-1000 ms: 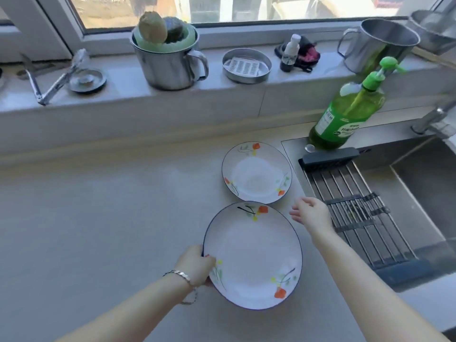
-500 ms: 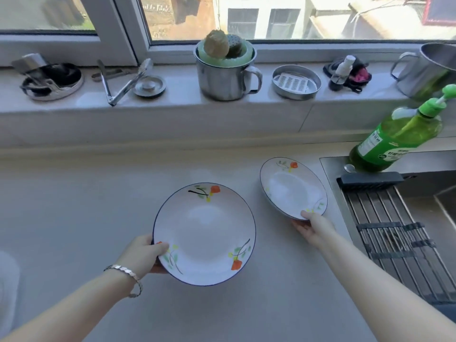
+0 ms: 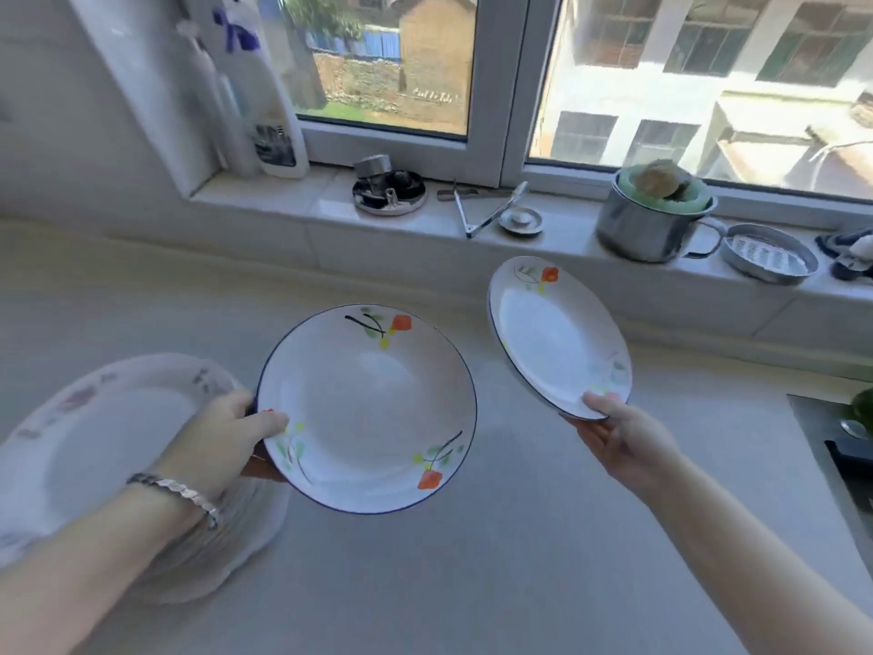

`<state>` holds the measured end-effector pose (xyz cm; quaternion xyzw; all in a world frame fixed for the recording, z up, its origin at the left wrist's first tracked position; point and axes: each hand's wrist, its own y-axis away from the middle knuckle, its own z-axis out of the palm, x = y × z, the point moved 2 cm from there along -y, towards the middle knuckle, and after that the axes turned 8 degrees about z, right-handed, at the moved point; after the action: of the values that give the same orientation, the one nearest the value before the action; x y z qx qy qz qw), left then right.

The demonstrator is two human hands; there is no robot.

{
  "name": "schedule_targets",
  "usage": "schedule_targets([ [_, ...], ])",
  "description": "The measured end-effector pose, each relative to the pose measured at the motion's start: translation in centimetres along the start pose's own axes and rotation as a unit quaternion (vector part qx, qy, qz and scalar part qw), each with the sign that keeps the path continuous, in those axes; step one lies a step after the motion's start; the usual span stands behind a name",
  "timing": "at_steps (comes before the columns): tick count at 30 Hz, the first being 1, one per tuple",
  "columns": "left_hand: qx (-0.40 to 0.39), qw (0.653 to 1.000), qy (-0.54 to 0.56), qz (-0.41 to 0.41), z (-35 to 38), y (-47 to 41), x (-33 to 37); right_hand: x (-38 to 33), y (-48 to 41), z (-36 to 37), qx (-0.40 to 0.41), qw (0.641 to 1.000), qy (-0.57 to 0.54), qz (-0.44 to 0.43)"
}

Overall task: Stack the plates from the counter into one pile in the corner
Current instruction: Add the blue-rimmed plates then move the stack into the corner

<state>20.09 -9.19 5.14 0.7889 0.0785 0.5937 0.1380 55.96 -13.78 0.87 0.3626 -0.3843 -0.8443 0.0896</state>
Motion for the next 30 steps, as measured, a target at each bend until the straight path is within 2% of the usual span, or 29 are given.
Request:
schedule_targets([
  [5,0.032,0.999,0.021,0.024,-12.9,0.7,-0.5,5.6,1.0,10.3,-0.032,0.999,0.023,0.0],
  [12,0.019,0.999,0.024,-0.024,-25.3,-0.8,-4.8,12.8,1.8,19.6,-0.042,0.999,0.027,-0.018],
  [17,-0.027,0.996,0.037,-0.081,-27.1,-1.8,-7.4,15.8,2.3,21.5,-0.021,0.999,0.035,-0.01],
  [25,-0.054,0.991,0.049,-0.111,-25.9,-3.2,-8.2,17.3,2.1,22.1,-0.001,0.999,0.038,0.001],
  [30,-0.068,0.99,0.012,-0.122,-25.1,-3.7,-8.5,17.1,1.9,21.8,-0.008,0.999,0.037,-0.01],
])
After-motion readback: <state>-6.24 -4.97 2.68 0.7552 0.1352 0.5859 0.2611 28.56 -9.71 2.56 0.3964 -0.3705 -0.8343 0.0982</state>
